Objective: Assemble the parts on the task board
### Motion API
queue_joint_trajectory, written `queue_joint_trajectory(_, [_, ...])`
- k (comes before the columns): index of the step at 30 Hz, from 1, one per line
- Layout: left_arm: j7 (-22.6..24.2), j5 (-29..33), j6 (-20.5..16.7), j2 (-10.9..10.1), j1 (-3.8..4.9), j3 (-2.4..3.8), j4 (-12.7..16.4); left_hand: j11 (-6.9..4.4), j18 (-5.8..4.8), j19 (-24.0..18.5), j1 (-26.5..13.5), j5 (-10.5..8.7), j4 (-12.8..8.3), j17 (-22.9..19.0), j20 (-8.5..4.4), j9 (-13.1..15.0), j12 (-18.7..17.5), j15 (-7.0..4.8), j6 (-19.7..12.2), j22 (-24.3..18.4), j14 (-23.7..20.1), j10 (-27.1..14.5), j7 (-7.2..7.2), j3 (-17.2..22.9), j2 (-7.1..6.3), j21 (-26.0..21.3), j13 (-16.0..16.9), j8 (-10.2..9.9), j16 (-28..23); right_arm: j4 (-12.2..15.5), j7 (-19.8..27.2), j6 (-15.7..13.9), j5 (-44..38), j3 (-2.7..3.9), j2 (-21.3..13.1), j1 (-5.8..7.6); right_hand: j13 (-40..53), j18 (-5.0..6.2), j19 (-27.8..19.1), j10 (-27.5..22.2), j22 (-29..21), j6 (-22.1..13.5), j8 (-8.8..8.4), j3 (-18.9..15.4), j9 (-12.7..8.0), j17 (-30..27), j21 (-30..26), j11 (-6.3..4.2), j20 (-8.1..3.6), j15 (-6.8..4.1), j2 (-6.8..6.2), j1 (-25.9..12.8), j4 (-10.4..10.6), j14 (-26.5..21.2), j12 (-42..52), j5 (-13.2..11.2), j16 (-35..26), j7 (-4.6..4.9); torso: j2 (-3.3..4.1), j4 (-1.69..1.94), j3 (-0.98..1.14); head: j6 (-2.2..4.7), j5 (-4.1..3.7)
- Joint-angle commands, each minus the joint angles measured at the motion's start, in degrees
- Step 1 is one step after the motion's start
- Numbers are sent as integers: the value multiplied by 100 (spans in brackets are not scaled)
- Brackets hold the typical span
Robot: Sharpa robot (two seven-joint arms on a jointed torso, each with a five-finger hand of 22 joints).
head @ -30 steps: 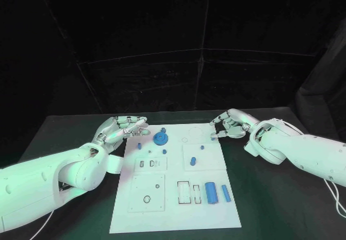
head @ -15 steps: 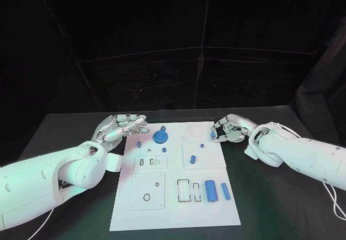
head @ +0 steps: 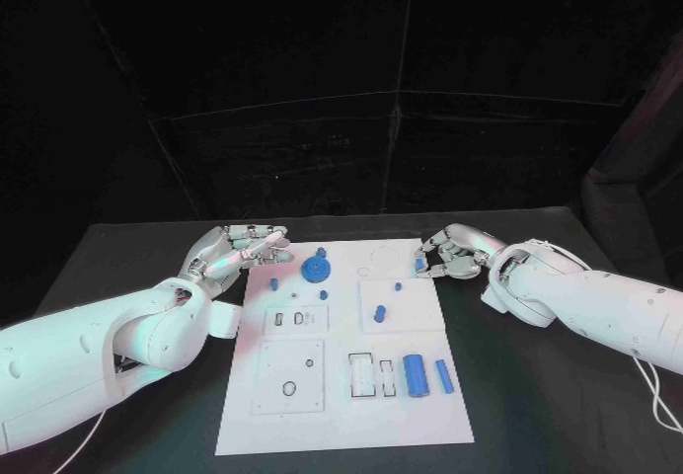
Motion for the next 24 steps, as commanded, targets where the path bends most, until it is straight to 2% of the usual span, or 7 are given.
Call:
queue_joint_trajectory(1, [57, -25, 66, 5, 7, 3, 4, 12, 90, 35, 17, -27, -29, 6, 2, -7, -27, 31, 41, -6, 24, 30, -18, -2, 41, -22, -9, -18, -38, -14, 4, 83, -34, 1, 6, 6, 208, -19, 65, 64, 46, 120, 49, 92, 13, 849, 45, -15, -4, -59, 176, 33, -5, 456, 52, -108, 29, -24, -2, 6, 0, -11, -4])
queue_joint_trajectory(2, [58, -25, 66, 4, 7, 3, 3, 12, 90, 35, 17, -27, -29, 6, 2, -7, -27, 31, 41, -6, 24, 30, -18, -2, 41, -22, -9, -18, -38, -24, 12, 102, -30, 1, 8, 6, 224, -24, 78, 73, 76, 184, 68, 156, 13, 865, 59, -31, -15, -72, 242, 65, -27, 459, 70, -192, 37, -42, 1, 3, -1, -12, -3])
queue_joint_trajectory(5, [56, -25, 67, 4, 7, 3, 1, 12, 90, 35, 17, -27, -29, 6, 2, -7, -27, 31, 41, -6, 24, 30, -18, -2, 41, -22, -9, -18, -38, -37, 22, 129, -26, 1, 16, 6, 240, -31, 96, 82, 115, 239, 76, 224, 9, 886, 78, -46, -27, -85, 293, 94, -57, 464, 86, -280, 46, -59, -1, 2, 0, -13, 1])
queue_joint_trajectory(24, [31, -25, 76, -4, 7, 3, -12, 12, 90, 38, 20, -27, -40, 9, 2, -6, -35, 30, 45, -9, 28, 34, -18, 8, 44, -25, -9, -22, -45, -69, -16, 148, -49, 1, 85, 4, 271, -50, 142, 101, 216, 296, 71, 297, -5, 945, 124, -60, -42, -99, 288, 123, -124, 476, 117, -348, 71, -74, -2, -1, 3, -44, 0])
